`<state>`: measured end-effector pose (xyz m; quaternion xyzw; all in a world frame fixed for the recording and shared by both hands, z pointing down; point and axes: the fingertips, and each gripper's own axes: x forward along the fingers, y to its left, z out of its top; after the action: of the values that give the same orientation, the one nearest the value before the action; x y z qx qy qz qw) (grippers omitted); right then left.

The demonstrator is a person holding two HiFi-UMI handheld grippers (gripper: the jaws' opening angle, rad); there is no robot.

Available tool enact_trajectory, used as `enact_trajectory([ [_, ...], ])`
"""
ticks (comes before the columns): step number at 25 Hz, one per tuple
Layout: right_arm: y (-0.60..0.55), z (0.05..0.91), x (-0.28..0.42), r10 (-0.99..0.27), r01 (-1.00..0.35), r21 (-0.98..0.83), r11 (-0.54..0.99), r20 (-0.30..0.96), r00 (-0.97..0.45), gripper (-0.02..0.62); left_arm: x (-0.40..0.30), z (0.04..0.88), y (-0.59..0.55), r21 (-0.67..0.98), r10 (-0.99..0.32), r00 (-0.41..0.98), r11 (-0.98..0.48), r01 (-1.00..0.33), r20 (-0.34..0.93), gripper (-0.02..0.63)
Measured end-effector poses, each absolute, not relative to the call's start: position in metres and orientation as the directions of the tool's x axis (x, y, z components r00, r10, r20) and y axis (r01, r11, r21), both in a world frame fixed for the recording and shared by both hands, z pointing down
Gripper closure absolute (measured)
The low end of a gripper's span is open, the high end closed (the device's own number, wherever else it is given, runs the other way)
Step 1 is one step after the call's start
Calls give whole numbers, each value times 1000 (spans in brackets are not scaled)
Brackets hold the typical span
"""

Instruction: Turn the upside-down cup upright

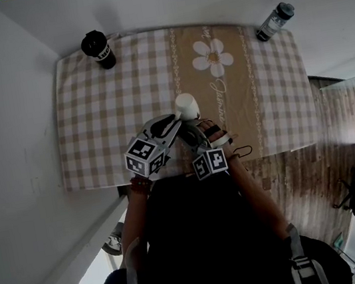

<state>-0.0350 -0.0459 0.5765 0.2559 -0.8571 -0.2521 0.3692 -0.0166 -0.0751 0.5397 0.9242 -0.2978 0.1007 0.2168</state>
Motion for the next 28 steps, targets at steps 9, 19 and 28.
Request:
enact_trajectory([
  [9,-42,593,-37,-609,-202,632,748,533,-587,554,-15,561,-75,370,-490,766,-679,-634,415,519],
  [19,-53,591,-38,-642,-353,557,752,494,-586,558,-14,549,-80,285,-629,686,-626,-726,365,540],
  [28,-45,577,-21,-605,-459,403,792,411,-682,436,-36,543,-93,208,-712,629,-595,-777,312,540],
])
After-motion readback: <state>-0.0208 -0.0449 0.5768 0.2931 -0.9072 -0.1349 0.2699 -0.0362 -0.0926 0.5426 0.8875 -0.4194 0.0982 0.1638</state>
